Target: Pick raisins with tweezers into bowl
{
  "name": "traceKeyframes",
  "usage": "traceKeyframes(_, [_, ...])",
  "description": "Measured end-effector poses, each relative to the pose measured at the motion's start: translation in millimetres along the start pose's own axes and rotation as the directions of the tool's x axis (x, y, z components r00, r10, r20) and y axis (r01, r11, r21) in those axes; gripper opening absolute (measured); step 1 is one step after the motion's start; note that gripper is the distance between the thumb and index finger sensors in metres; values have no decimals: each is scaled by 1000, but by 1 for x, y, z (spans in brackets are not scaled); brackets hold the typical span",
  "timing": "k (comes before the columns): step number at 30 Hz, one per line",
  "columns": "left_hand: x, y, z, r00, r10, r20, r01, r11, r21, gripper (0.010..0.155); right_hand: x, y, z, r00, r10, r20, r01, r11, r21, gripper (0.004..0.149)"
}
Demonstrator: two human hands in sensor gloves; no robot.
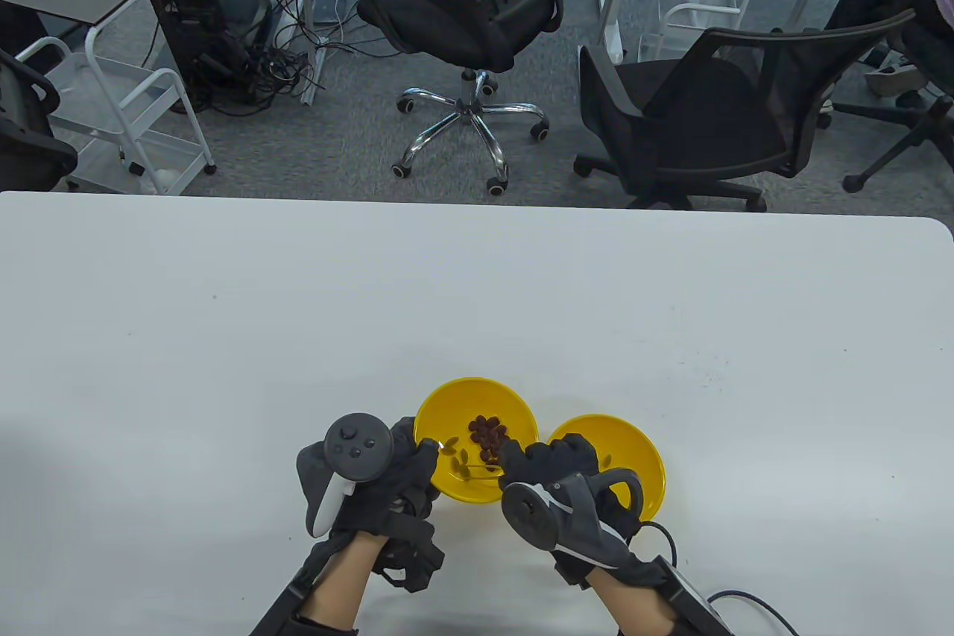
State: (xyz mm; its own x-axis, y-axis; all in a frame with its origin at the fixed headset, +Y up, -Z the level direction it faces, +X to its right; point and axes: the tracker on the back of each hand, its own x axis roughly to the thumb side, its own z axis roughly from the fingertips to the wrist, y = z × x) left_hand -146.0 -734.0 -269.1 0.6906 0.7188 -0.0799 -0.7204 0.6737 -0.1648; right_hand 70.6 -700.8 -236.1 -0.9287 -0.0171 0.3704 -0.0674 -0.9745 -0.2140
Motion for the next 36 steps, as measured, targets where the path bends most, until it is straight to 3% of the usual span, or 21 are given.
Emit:
traceKeyframes(30, [1, -1, 0, 1000, -2, 0, 2, 1000, -5, 60, -1, 2, -4, 1000, 21, -18, -21, 1000, -15, 47])
traceKeyframes(36, [0, 0, 0, 1000, 0, -5, 0, 1000, -3, 60, -12, -5, -1, 998, -40, -44, 38, 999, -34, 46])
